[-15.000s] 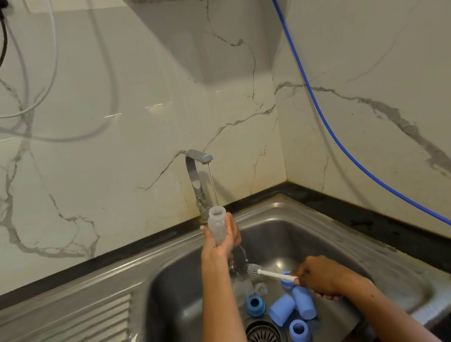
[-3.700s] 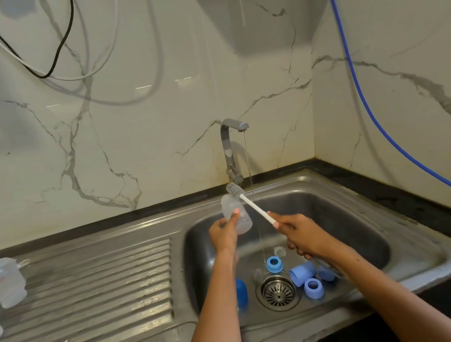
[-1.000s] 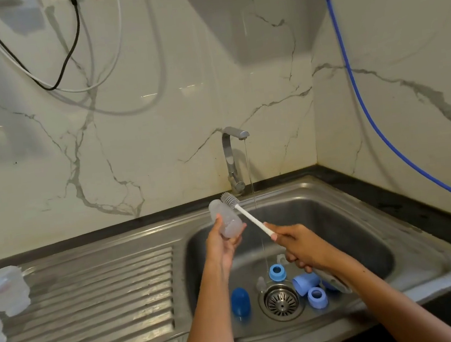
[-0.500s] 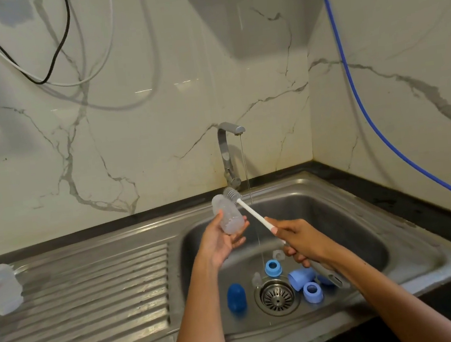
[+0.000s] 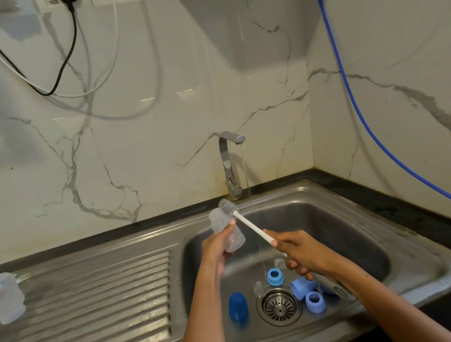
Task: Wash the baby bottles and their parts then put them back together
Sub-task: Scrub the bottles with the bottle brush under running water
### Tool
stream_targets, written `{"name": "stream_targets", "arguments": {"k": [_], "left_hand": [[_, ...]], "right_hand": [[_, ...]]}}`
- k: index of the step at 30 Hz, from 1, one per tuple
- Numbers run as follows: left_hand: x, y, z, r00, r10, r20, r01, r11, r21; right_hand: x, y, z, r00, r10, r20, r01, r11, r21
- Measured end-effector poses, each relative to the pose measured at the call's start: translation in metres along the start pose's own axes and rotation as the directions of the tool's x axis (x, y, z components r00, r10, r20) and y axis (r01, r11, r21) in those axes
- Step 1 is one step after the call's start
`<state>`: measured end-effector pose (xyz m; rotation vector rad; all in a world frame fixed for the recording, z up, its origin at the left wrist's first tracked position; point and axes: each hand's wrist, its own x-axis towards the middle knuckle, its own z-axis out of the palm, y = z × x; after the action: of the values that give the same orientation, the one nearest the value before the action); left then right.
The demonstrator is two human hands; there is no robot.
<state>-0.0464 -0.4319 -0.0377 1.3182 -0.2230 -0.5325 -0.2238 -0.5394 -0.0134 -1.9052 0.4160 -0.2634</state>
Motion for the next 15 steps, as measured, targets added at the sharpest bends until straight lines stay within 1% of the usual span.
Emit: {"name": "stream_targets", "arguments": {"k": [3, 6, 8, 10, 13, 15], "left_hand": [[0.0, 0.002, -0.001, 0.998, 0.047, -0.038, -0.051, 0.994, -0.098], [-0.004, 0.001, 0.002, 0.998, 0.063, 0.023, -0.06, 0.992, -0.107], [-0.005, 0.0, 0.003, 0.997, 0.059, 0.059, -0.05, 0.989, -0.143], [-0.002, 0.0, 0.001, 0.996, 0.048, 0.072, -0.03, 0.971, -0.236], [-0.001, 0.001, 0.002, 0.999, 0.015, 0.039, -0.001, 0.939, -0.343], [0.002, 0.003, -0.003, 1.0, -0.023, 0.012, 0.026, 0.885, -0.464]], "right_hand": [[-0.004, 0.002, -0.004, 1.0, 0.007, 0.019, -0.008, 0.999, 0.037], [-0.003, 0.0, -0.002, 0.999, -0.014, -0.042, 0.015, 0.999, 0.033], [-0.002, -0.003, 0.001, 0.998, -0.028, -0.052, 0.029, 0.999, 0.015], [-0.002, -0.006, 0.002, 0.999, -0.029, -0.034, 0.03, 0.999, 0.031], [-0.007, -0.005, -0.007, 1.0, 0.0, 0.025, -0.002, 0.998, 0.07], [-0.013, -0.002, -0.013, 0.995, 0.025, 0.095, -0.034, 0.994, 0.101]]}}
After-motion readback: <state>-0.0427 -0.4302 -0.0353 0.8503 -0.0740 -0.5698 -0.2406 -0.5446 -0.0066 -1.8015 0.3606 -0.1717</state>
